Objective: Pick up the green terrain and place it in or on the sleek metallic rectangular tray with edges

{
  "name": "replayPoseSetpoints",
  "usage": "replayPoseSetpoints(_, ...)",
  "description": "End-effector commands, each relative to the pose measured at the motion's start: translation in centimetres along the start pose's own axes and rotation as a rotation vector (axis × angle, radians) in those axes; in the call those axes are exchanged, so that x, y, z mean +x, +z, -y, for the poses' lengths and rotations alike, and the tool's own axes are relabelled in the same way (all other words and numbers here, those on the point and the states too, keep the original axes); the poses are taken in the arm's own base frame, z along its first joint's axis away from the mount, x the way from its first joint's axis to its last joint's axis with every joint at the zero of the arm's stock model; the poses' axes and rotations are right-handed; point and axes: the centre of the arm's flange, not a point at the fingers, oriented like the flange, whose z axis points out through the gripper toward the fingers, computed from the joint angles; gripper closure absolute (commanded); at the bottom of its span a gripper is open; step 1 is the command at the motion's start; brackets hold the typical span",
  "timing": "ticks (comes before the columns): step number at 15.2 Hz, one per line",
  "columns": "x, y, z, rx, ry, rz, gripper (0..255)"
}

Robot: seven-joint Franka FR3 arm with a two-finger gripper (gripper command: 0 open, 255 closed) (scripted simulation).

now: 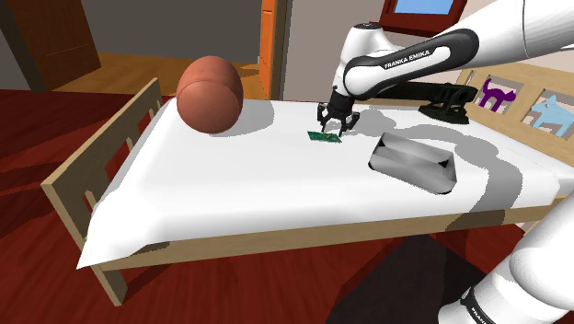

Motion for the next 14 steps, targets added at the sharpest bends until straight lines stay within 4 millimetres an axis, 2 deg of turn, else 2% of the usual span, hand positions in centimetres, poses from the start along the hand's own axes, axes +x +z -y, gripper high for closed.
replayPoseSetpoints(1,0.0,0.1,0.0,-0.001,0.000,0.001,255)
replayPoseSetpoints(3,0.0,0.1,0.0,-0.001,0.000,0.001,255)
replayPoseSetpoints(14,1.4,-5.6,0.4,-0.001,0.000,0.001,255)
